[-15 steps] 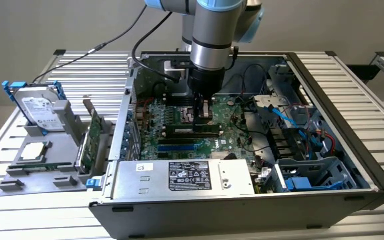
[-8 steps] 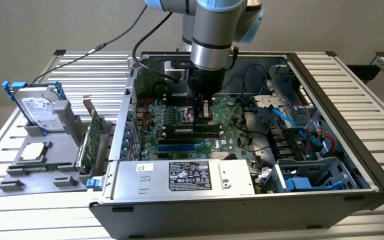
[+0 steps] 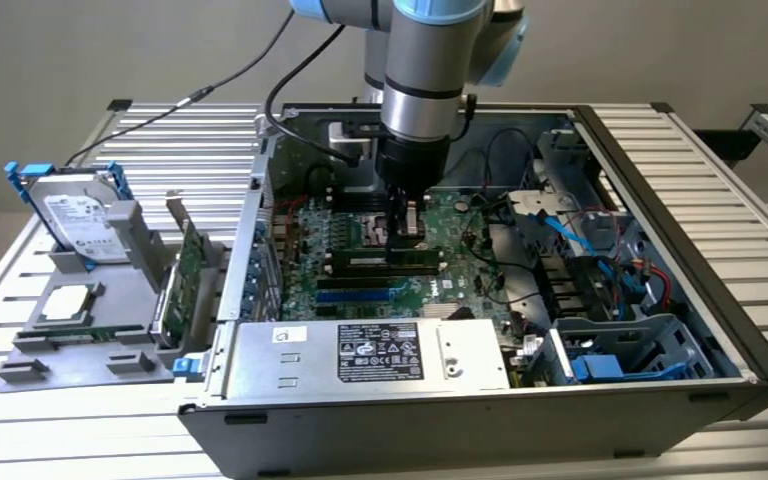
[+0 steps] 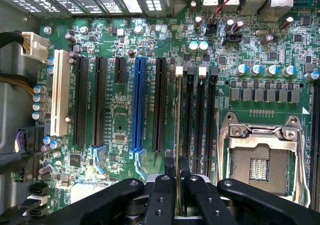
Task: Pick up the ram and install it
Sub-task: 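Insert the ram into the slot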
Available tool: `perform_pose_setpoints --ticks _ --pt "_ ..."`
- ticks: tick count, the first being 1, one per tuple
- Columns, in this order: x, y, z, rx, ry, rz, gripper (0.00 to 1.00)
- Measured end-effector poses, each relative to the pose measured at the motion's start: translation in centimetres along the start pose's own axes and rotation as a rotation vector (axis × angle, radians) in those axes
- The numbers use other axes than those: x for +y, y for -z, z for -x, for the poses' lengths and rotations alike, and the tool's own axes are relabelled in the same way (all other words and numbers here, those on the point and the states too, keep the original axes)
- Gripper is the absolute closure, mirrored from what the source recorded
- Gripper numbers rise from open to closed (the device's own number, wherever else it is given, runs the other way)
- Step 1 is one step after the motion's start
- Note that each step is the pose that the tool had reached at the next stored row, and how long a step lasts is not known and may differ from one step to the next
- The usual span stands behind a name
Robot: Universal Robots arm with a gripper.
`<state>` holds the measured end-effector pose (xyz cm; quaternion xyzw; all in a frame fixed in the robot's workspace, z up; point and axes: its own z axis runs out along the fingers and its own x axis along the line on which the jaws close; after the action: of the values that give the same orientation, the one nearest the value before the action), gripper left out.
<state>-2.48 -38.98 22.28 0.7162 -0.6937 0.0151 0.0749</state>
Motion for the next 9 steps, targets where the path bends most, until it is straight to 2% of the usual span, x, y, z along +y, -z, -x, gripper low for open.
perform_pose_setpoints --ticks 9 --pt "-0.02 -0.28 0.03 0.0002 0.000 0.0001 0.86"
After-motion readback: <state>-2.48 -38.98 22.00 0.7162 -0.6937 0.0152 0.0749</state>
